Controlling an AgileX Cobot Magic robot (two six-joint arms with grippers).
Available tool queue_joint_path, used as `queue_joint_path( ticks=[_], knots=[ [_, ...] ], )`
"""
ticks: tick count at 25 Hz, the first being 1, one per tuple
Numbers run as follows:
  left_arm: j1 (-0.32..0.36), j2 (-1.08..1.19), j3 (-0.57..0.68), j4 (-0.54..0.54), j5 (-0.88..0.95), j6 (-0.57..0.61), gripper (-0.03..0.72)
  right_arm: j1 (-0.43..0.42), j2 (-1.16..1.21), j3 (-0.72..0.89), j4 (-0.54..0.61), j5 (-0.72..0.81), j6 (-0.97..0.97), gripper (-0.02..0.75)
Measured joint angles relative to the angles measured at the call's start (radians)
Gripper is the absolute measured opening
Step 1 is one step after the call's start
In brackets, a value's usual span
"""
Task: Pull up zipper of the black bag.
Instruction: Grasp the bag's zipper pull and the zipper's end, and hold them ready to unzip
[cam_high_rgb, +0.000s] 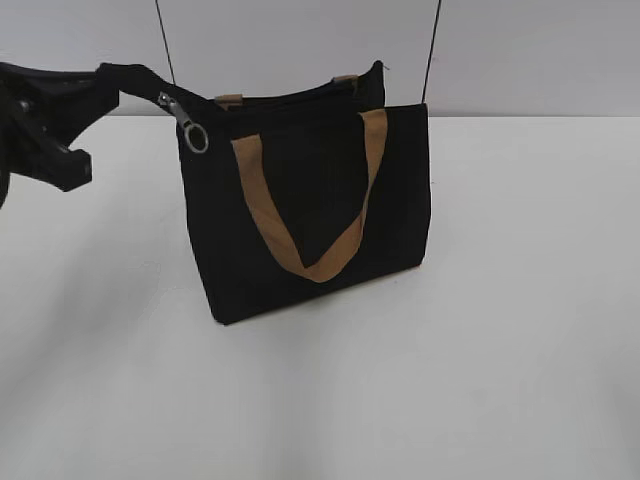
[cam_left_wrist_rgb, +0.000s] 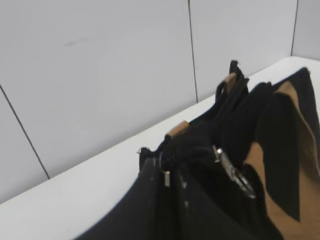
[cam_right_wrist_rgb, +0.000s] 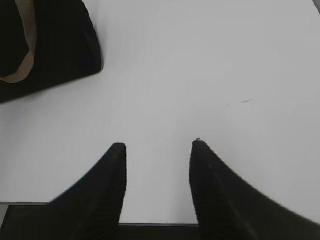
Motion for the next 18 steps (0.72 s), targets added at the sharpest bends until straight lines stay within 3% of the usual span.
queue_joint_path(
  ticks=[5,18],
  knots=[
    [-0.002,-0.064,0.001,0.042,0.028,-0.086,0.017,0.0,0.03,-0.001,0.112,0.0,-0.144,0.323],
    [-0.003,-0.098,0.002,0.053,0.017,-0.123,0.017,0.001,0.512,-0.077,0.638,-0.219,-0.823,0.323]
  ],
)
